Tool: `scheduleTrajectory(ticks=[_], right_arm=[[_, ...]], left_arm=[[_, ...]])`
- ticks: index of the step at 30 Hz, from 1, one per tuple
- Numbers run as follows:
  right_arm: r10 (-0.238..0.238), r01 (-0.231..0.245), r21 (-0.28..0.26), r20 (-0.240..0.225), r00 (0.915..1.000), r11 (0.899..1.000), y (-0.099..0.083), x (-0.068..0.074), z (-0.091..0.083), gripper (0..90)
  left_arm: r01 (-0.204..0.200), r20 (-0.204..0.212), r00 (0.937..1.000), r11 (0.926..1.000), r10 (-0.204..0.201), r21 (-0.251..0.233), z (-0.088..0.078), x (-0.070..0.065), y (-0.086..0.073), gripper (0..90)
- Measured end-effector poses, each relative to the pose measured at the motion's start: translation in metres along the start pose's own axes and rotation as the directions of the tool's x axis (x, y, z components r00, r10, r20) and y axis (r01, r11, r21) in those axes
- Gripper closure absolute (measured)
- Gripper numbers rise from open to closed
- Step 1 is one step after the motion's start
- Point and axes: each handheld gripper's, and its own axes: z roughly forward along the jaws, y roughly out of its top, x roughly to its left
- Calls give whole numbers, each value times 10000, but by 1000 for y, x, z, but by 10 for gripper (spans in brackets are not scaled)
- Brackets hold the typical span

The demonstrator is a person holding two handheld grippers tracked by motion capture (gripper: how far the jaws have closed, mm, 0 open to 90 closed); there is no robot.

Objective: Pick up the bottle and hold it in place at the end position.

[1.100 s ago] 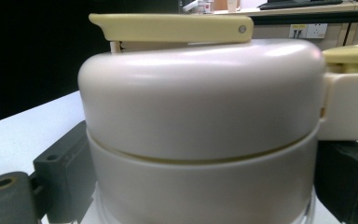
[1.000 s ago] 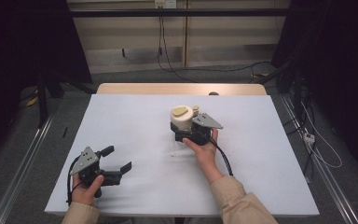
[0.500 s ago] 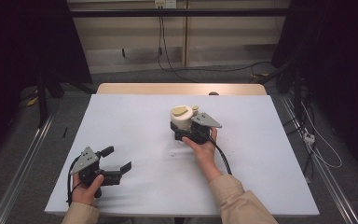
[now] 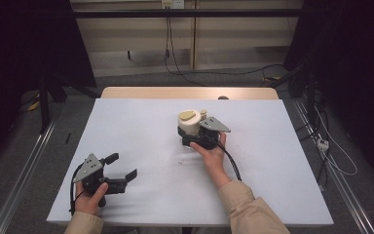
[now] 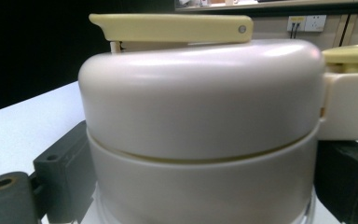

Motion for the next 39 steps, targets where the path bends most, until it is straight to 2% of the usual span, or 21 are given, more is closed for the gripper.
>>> scheduleTrajectory(ticks=[5, 17, 34, 39], right_arm=[[-198, 197, -48, -113, 9997, 9998, 4, 5, 5, 75], [-35, 35, -11, -38, 10000, 10000, 0, 1, 12, 75], [-194, 199, 304, -142, 9997, 9993, 0, 4, 5, 70], [-367, 373, 326, -185, 9992, 9988, -1, 6, 2, 69]], left_arm=[[7, -10, 10000, 10000, -7, 14, -1, 2, -1, 39], [36, -74, 10000, 10000, -36, 24, -3, 3, -2, 39], [-6, -122, 9999, 10000, 6, 55, -3, 2, -2, 39], [13, -119, 9999, 10000, -13, 30, -4, 0, -2, 39]])
